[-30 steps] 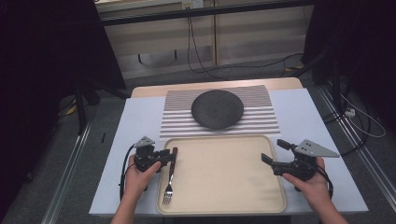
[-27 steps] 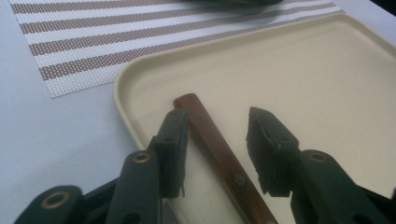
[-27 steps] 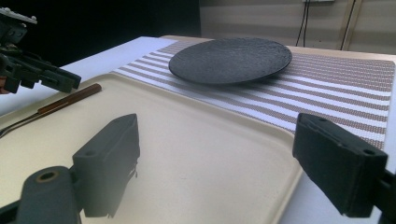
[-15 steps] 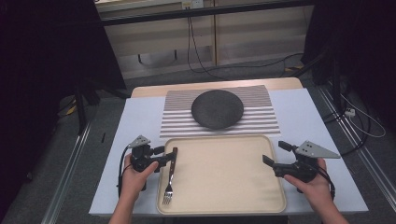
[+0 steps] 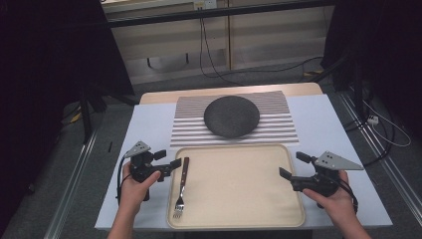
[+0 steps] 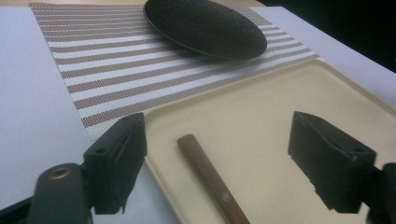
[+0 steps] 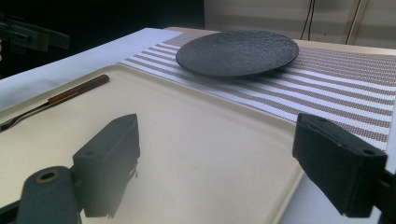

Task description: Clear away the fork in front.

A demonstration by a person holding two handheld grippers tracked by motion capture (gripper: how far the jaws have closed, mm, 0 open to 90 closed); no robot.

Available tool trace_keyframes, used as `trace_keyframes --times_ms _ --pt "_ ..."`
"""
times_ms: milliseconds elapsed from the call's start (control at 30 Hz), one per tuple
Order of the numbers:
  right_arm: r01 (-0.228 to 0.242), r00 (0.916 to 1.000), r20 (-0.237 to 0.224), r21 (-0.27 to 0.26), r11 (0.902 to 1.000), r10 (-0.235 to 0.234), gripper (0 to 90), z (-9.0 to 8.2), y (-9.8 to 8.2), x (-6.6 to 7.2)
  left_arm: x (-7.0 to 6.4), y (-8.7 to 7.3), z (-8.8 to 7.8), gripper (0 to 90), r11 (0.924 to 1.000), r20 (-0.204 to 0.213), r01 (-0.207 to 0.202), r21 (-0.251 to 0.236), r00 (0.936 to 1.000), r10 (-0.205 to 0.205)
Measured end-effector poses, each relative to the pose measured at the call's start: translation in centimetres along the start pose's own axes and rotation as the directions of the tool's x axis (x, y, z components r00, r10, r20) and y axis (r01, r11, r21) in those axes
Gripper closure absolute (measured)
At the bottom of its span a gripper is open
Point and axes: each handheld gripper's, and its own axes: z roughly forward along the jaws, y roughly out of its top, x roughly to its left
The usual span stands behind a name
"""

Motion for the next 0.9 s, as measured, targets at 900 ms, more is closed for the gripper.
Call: trace_keyframes --times_ms 900 --pt "0.002 0.9996 0.029 0.038 0.9993 -0.003 13.7 -2.3 -1.1 -1.2 0.8 -2.4 -3.5 10.4 0.9972 -0.035 -0.072 0.022 0.9967 0.073"
